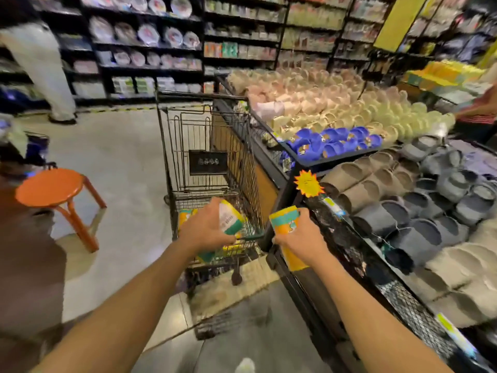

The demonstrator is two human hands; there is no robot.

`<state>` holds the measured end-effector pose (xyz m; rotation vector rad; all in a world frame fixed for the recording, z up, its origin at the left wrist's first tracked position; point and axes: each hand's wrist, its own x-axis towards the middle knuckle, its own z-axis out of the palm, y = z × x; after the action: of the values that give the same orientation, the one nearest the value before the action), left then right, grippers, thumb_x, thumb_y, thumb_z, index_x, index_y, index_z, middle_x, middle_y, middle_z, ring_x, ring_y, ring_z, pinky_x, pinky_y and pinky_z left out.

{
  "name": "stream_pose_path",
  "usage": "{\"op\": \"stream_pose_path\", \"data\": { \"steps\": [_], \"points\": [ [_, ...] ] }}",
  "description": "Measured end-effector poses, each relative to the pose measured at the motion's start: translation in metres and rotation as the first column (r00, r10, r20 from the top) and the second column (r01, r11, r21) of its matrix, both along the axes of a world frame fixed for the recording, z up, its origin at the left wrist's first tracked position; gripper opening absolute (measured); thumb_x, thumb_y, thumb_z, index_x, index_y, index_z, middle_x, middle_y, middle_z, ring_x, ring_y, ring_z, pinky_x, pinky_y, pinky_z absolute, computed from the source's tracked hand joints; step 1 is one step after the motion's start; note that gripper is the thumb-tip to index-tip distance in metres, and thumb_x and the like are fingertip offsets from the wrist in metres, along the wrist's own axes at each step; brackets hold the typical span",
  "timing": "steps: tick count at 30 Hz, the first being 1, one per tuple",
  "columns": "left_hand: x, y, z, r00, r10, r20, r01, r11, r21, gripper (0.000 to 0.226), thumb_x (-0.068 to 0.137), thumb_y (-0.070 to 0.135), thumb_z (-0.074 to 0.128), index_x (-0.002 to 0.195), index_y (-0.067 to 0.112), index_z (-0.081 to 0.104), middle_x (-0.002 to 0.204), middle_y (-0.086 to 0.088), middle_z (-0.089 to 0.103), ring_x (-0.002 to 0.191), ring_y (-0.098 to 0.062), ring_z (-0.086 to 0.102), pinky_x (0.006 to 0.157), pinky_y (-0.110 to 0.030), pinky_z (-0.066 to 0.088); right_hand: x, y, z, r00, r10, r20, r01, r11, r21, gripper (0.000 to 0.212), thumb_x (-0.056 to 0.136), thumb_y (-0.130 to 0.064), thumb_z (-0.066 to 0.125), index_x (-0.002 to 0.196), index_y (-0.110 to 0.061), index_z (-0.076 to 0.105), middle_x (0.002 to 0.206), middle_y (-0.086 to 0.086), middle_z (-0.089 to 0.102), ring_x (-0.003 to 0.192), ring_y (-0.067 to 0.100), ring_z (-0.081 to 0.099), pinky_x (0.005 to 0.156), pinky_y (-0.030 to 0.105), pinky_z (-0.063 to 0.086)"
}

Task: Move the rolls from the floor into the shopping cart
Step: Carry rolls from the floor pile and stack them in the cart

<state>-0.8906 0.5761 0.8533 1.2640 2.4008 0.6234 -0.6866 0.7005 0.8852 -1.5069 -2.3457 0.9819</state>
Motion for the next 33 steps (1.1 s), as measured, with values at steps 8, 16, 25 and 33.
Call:
{"op": "stream_pose_path", "data": {
  "steps": [8, 16, 25, 33],
  "points": [
    [-0.057, 0.074, -0.026, 0.968, 0.234, 0.088, -0.229, 0.971, -0.068, 0.106, 0.063, 0.050, 0.086, 0.146, 0.022, 0.026, 0.108, 0.002, 0.060, 0.090, -0.020, 0.062, 0.079, -0.039, 0.056, -0.099, 0.105, -0.043, 0.991, 0.113, -0.070, -0.119, 0.989, -0.089, 0.071, 0.069, -0.038, 0.086, 0.118, -0.022, 0.037, 0.112, 0.005, 0.061, 0.099, 0.029, 0.063, 0.087, 0.047, 0.056],
    [-0.117, 0.147, -0.052, 0.928, 0.333, 0.169, -0.327, 0.943, -0.062, 0.076, 0.066, 0.043, 0.088, 0.119, 0.022, 0.038, 0.097, 0.002, 0.062, 0.079, -0.014, 0.062, 0.066, -0.031, 0.053, -0.177, 0.184, -0.076, 0.985, 0.156, -0.073, -0.167, 0.970, -0.177, 0.073, 0.067, -0.036, 0.087, 0.118, -0.025, 0.036, 0.113, 0.004, 0.062, 0.098, 0.027, 0.065, 0.088, 0.051, 0.057],
    [-0.204, 0.211, -0.131, 0.869, 0.394, 0.299, -0.362, 0.919, -0.158, 0.099, 0.052, 0.061, 0.082, 0.130, 0.024, 0.034, 0.098, 0.004, 0.062, 0.085, -0.019, 0.065, 0.076, -0.038, 0.057, -0.259, 0.232, -0.135, 0.998, 0.068, 0.009, -0.063, 0.956, -0.287, 0.065, 0.074, -0.029, 0.086, 0.112, -0.027, 0.033, 0.099, -0.005, 0.058, 0.086, 0.014, 0.062, 0.083, 0.044, 0.058],
    [-0.239, 0.267, -0.225, 0.843, 0.378, 0.383, -0.307, 0.922, -0.235, 0.114, 0.064, 0.056, 0.085, 0.150, 0.022, 0.019, 0.133, -0.006, 0.056, 0.116, -0.030, 0.058, 0.094, -0.044, 0.052, -0.305, 0.259, -0.225, 0.998, -0.052, 0.034, 0.061, 0.927, -0.370, 0.064, 0.072, -0.018, 0.087, 0.110, -0.031, 0.038, 0.099, -0.004, 0.062, 0.081, 0.009, 0.064, 0.067, 0.028, 0.053]
  ]
}}
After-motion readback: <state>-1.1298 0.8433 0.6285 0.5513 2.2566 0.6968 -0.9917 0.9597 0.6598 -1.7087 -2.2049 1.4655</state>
